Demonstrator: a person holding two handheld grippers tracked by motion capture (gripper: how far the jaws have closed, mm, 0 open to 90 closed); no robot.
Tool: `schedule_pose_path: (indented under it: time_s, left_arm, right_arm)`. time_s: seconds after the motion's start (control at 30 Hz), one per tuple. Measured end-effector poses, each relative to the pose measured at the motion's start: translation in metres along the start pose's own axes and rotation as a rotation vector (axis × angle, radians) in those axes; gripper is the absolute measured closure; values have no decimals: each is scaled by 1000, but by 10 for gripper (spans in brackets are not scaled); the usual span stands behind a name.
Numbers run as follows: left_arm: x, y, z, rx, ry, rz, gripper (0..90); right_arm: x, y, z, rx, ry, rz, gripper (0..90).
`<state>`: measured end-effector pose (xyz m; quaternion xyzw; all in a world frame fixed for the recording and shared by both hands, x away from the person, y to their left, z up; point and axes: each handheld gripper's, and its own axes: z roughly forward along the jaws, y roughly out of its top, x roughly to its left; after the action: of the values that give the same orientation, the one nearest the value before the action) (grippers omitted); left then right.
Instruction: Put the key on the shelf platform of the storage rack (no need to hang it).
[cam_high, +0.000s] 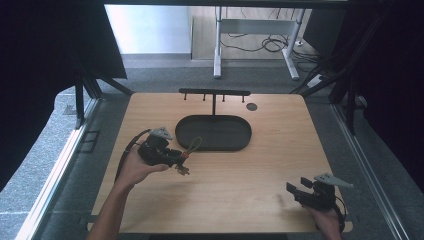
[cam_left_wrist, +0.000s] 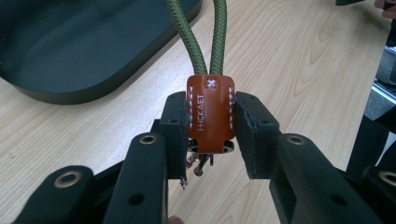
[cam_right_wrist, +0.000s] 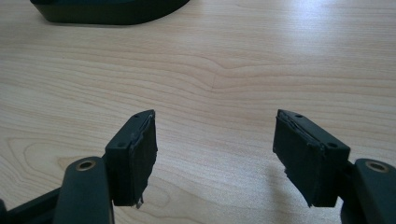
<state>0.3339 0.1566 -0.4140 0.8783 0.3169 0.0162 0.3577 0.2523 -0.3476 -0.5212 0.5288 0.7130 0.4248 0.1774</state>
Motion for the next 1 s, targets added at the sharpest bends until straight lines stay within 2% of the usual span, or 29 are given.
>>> schedule_pose_path:
  time_s: [1.0]
  left_arm:
    - [-2,26,5,2,8,35,665]
  right_arm:
    - [-1,0,0,6,-1,-2,307]
